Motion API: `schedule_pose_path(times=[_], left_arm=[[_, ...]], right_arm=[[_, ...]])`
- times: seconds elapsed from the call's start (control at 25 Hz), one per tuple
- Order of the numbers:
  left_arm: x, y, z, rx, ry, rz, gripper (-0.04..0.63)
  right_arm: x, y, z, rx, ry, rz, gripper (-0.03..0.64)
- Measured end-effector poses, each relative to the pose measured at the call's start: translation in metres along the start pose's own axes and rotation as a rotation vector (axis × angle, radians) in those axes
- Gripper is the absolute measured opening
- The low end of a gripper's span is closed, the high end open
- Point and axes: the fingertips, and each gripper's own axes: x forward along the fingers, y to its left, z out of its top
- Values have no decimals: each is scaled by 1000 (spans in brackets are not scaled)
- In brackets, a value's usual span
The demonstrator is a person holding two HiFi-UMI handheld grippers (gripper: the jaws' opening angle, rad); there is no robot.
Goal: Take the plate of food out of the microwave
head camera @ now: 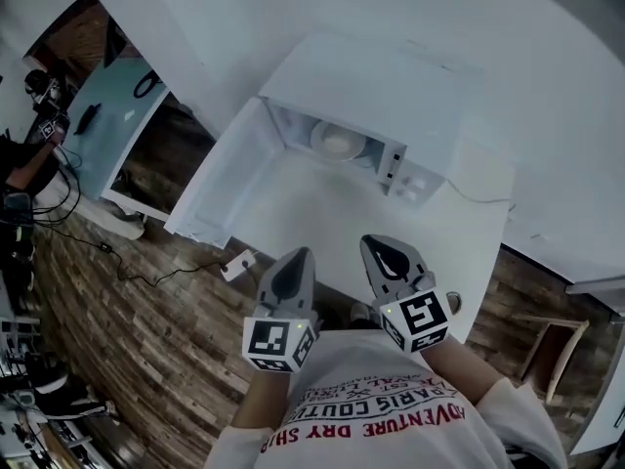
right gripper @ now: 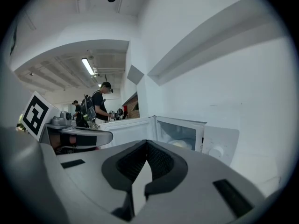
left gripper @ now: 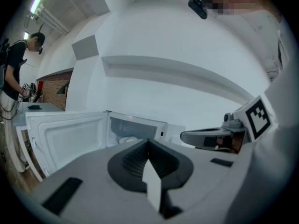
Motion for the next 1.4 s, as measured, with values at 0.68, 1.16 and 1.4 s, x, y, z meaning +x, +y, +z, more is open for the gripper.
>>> schedule_pose_path(times=[0.68, 1.16, 1.4], left_arm=[[121, 54, 21, 59, 82, -250, 6], [218, 100, -44, -123, 279, -295, 8], [259, 113, -96, -400, 424, -250, 8]], right_arm=[[85, -55, 7, 91, 31, -263, 11], [140, -91, -28, 148, 154, -364, 12], [157, -107, -43, 195, 176, -365, 12]])
